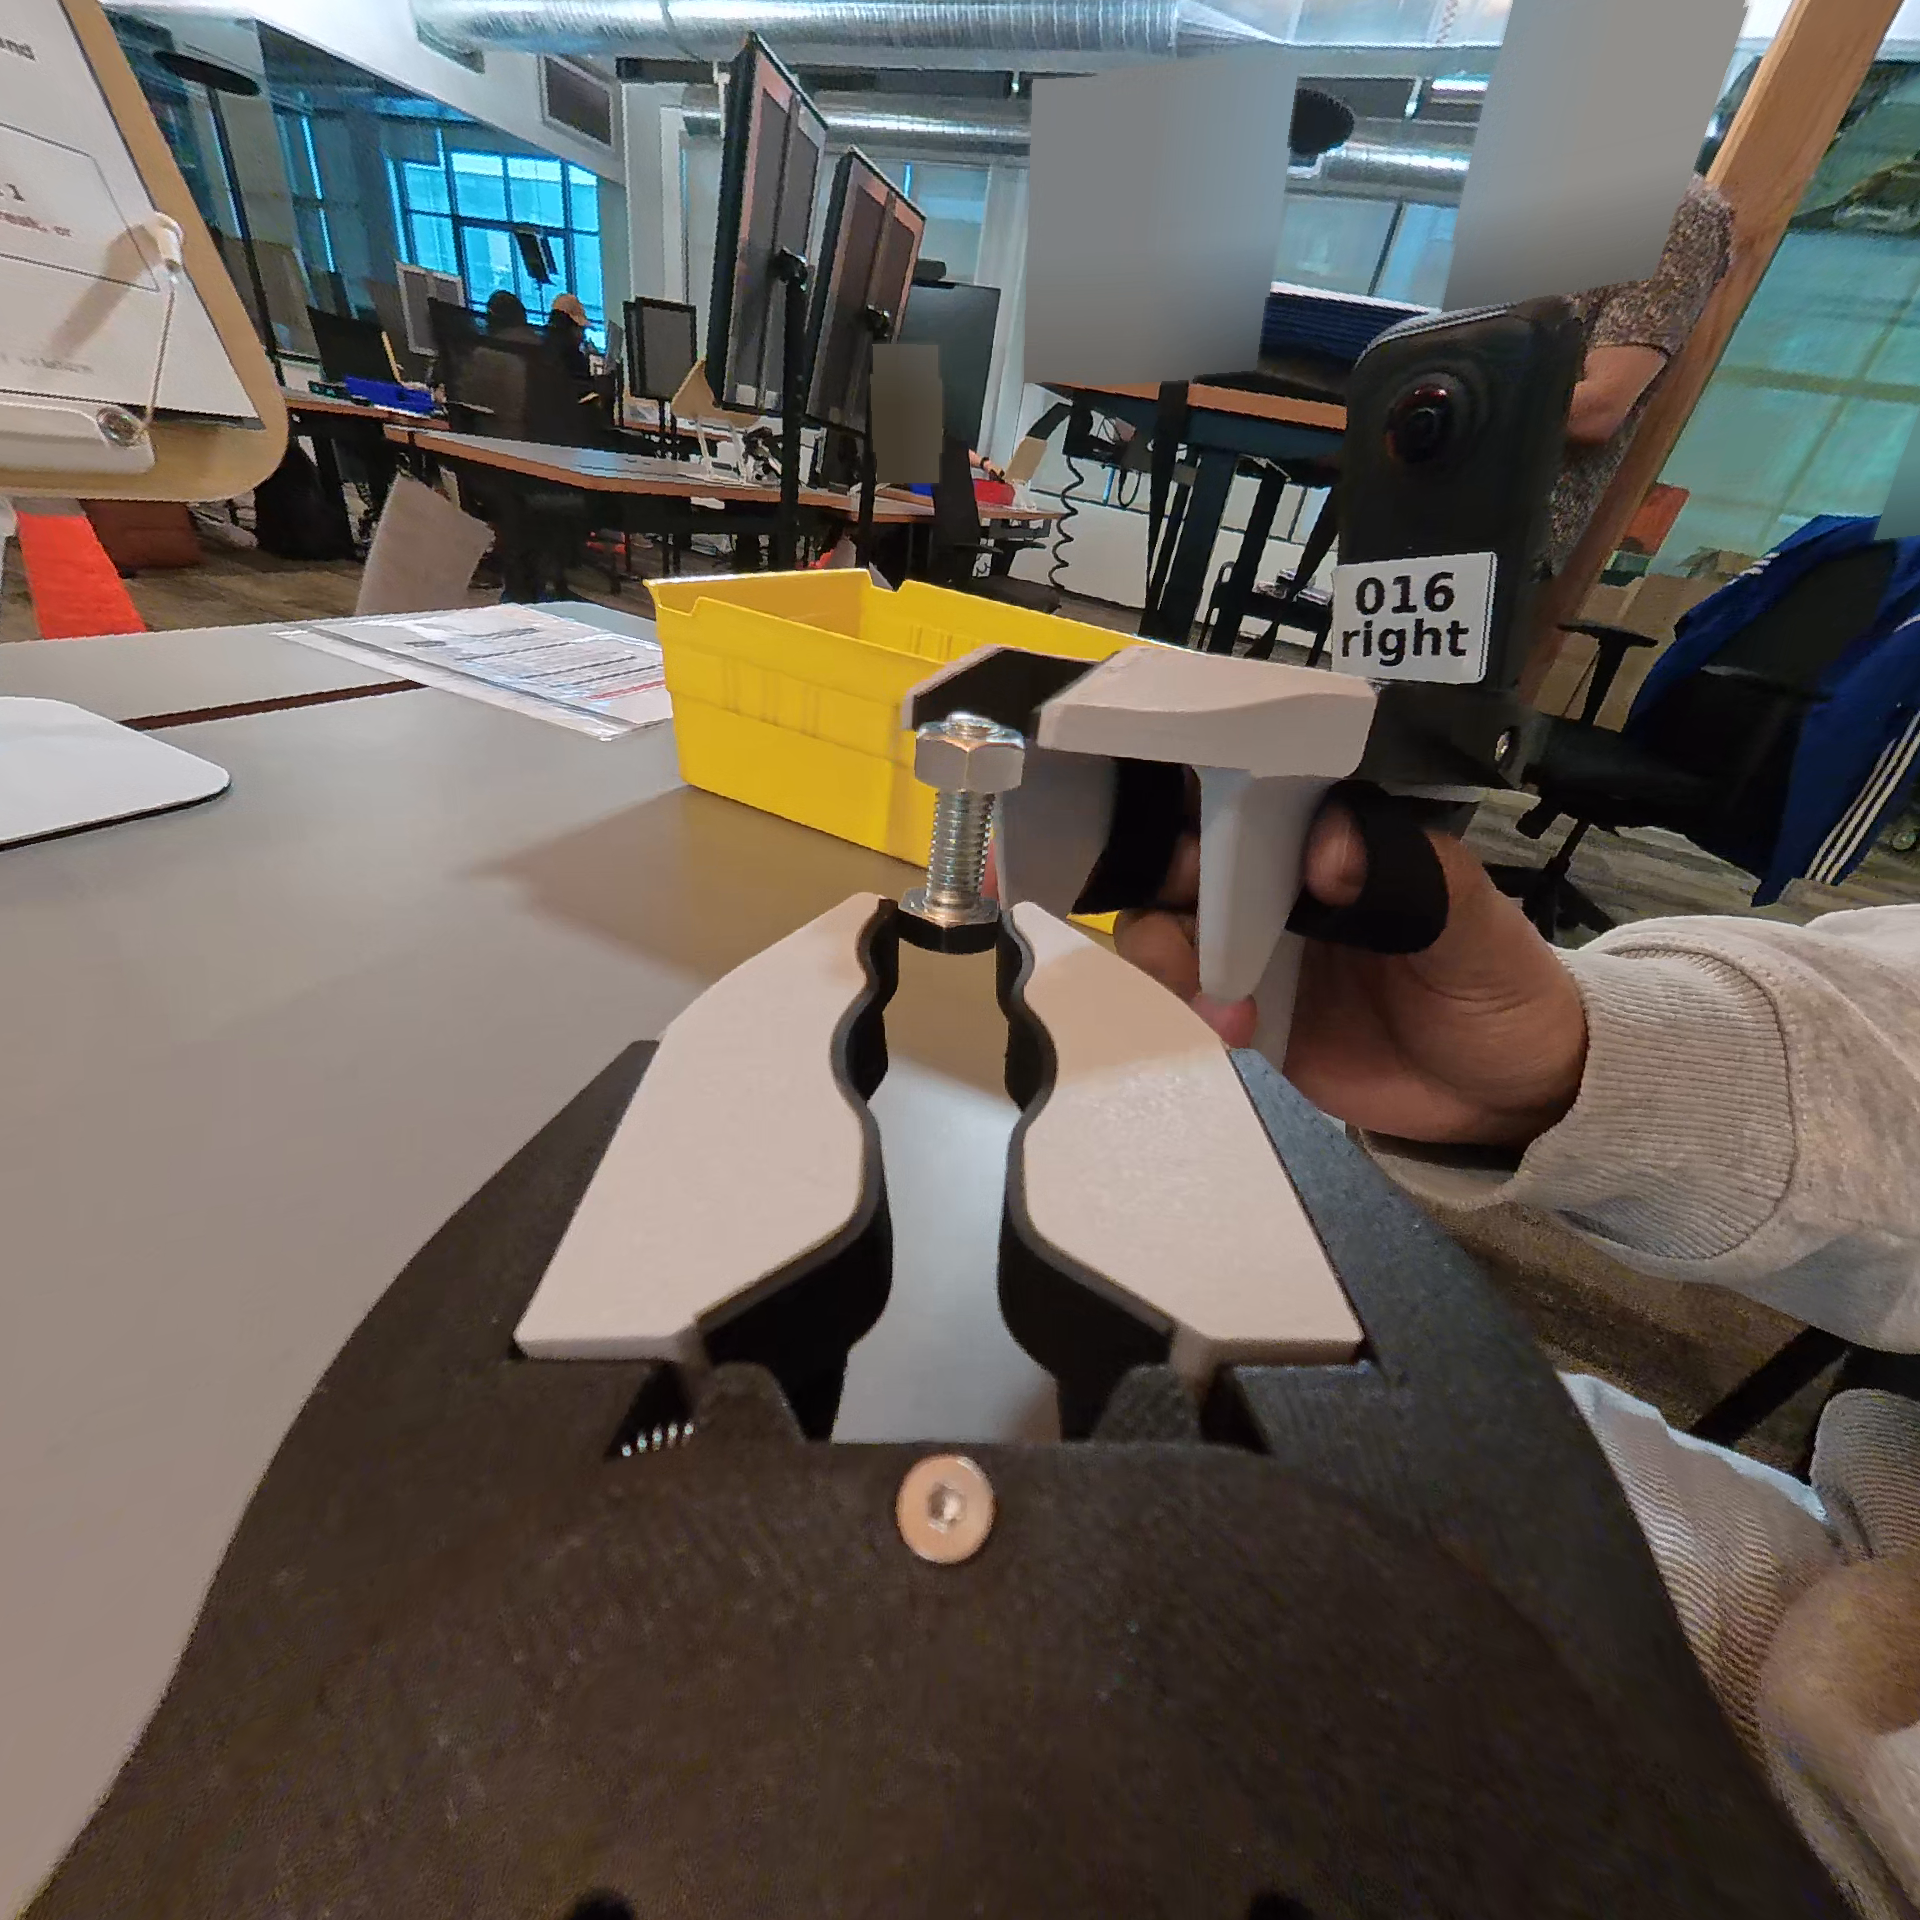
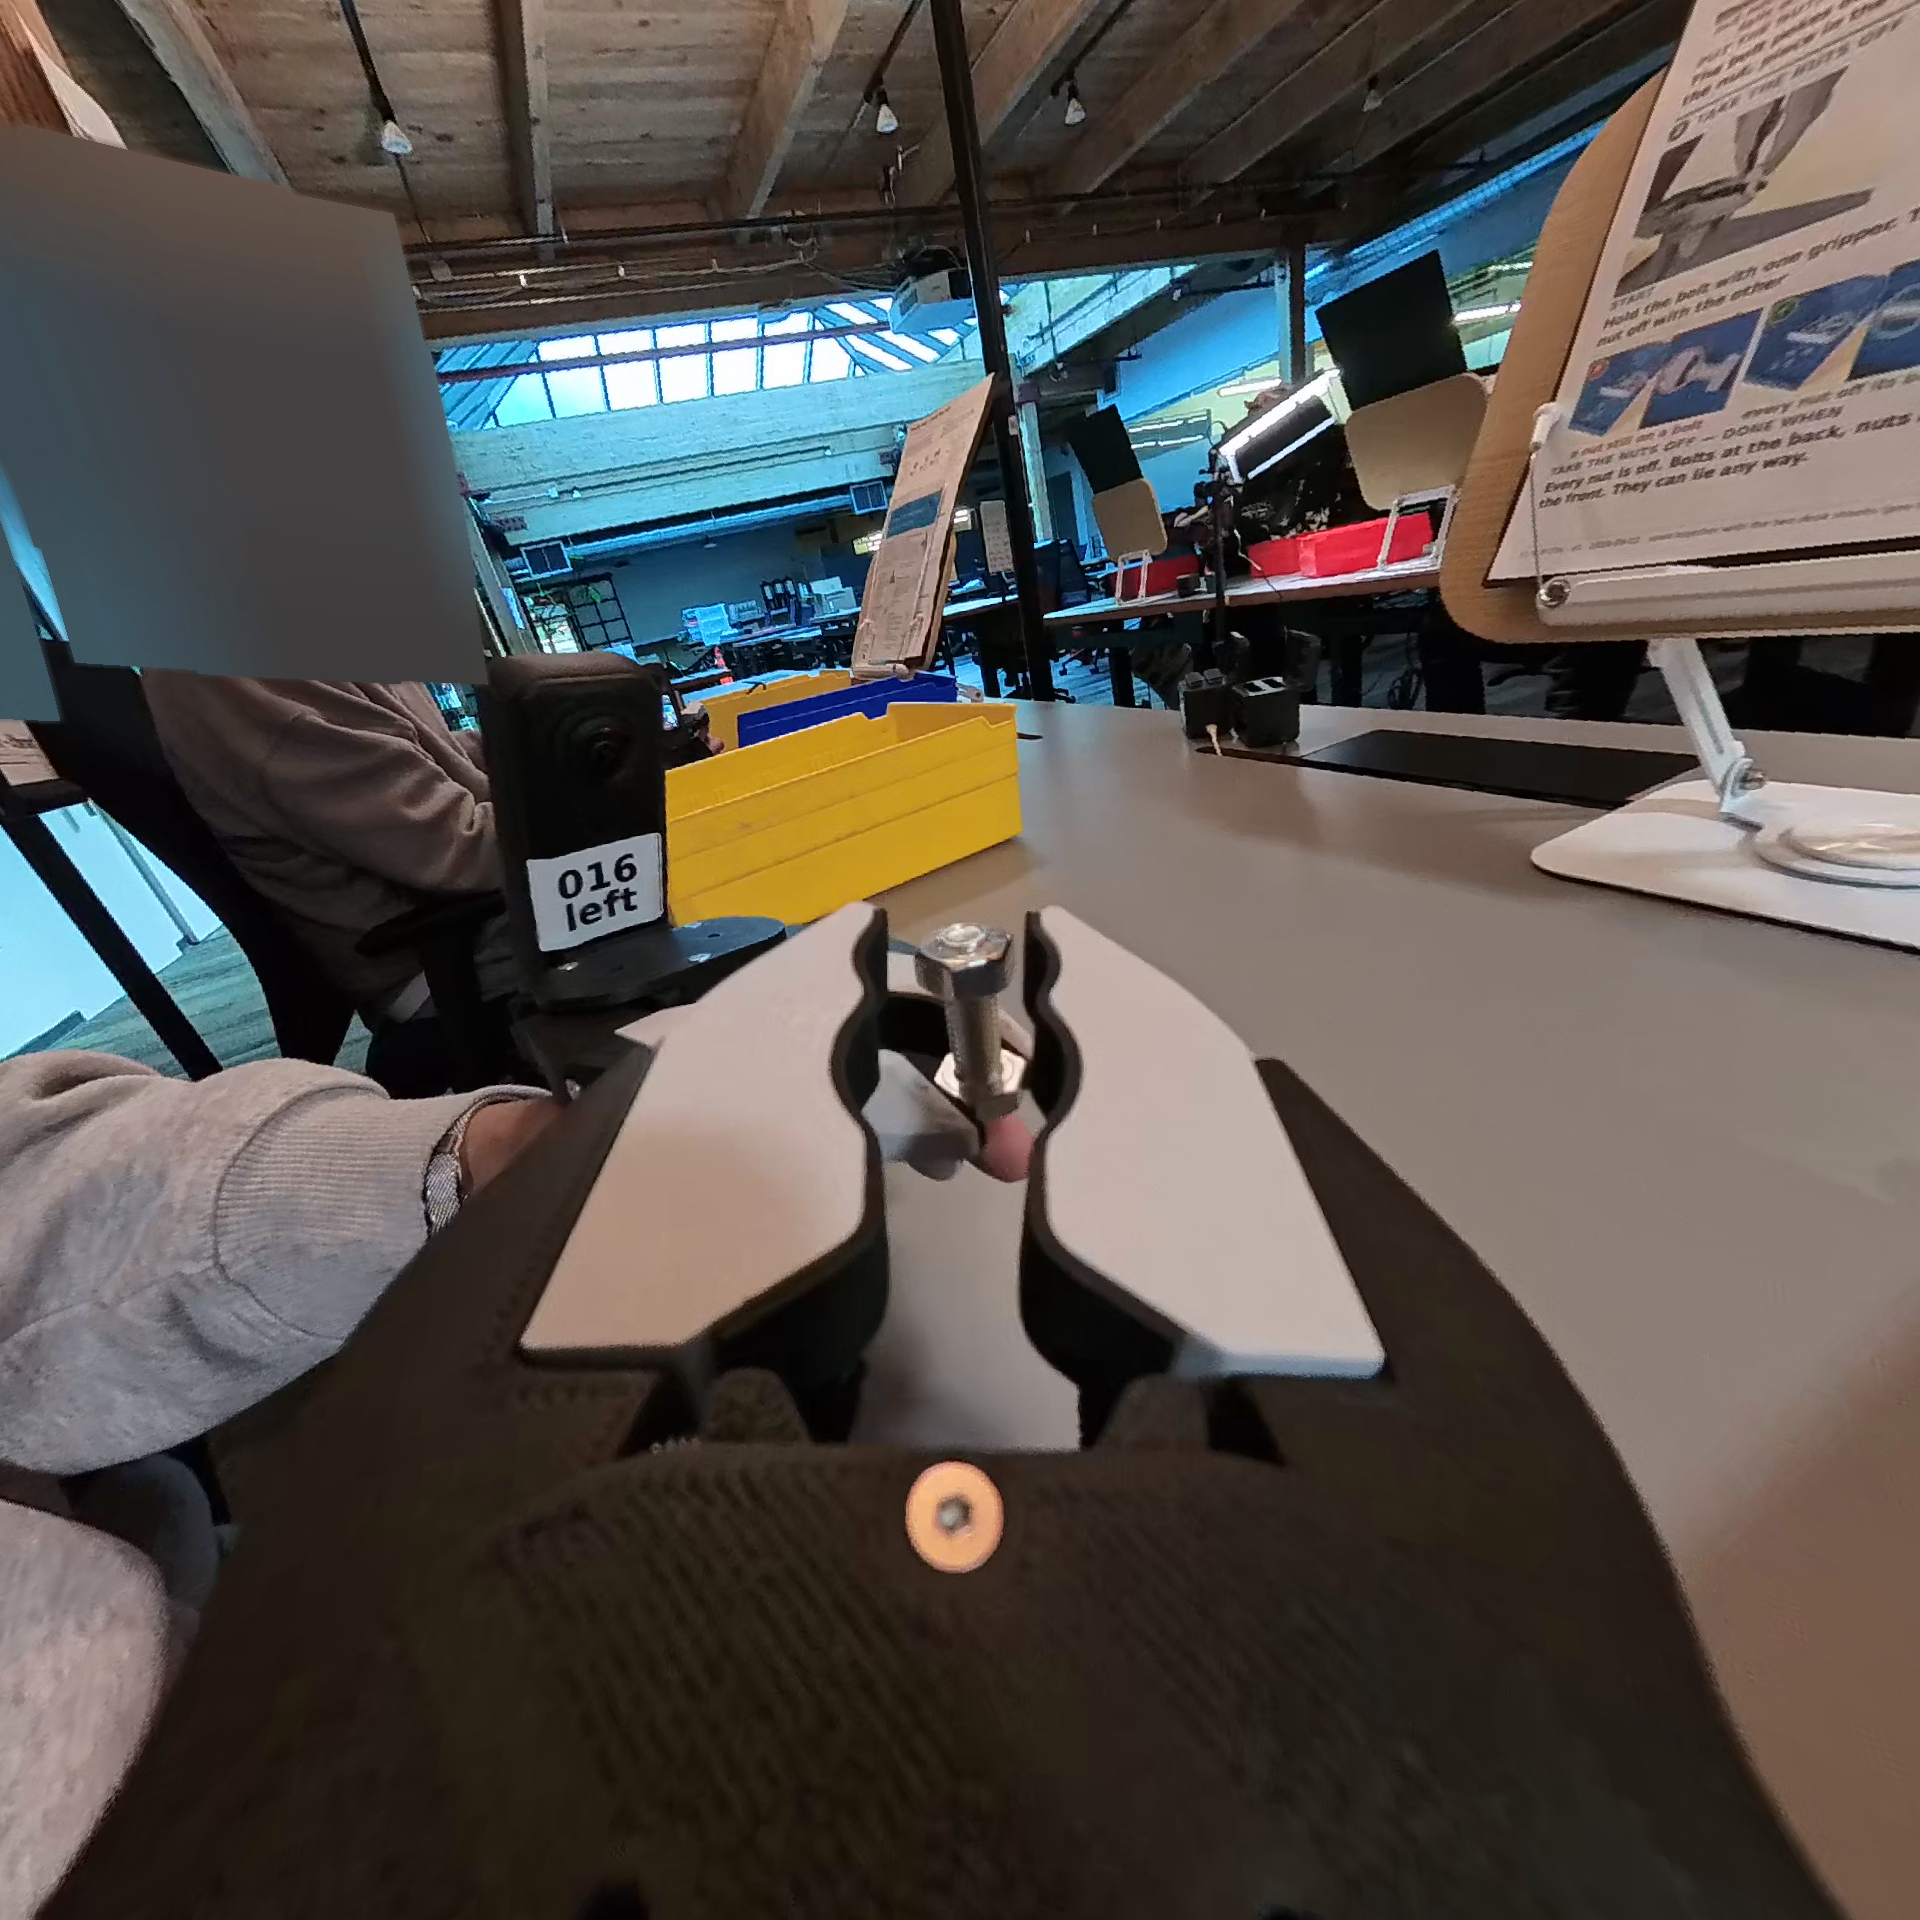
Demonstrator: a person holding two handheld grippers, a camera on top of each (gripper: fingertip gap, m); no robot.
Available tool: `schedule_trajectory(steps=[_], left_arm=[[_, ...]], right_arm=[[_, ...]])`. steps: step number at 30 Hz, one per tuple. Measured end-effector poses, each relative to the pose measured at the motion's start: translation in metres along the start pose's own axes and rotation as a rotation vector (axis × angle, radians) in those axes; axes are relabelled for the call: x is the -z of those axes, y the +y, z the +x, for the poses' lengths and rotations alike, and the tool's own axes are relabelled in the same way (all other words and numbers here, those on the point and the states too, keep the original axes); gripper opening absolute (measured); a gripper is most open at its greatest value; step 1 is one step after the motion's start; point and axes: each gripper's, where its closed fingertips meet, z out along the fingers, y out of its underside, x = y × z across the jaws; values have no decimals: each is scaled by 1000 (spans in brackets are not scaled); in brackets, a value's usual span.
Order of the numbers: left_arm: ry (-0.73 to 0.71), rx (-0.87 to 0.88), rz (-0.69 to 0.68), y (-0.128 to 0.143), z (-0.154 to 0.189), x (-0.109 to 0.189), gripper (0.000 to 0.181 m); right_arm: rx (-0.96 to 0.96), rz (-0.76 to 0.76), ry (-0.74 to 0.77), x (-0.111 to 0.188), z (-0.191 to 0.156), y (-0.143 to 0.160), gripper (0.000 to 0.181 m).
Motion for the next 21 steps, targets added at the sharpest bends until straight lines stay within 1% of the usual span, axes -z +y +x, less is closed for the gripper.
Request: schedule_trajectory(steps=[7,16,21], left_arm=[[1,17,20,-3,-1,2,18],[-8,55,51,-8,-6,4,18],[-5,55,51,-8,-5,4,18]], right_arm=[[6,-4,0,0,1,1,26],[7,-4,51,5,13,0,20],[-5,10,29,4,10,-2,23]])
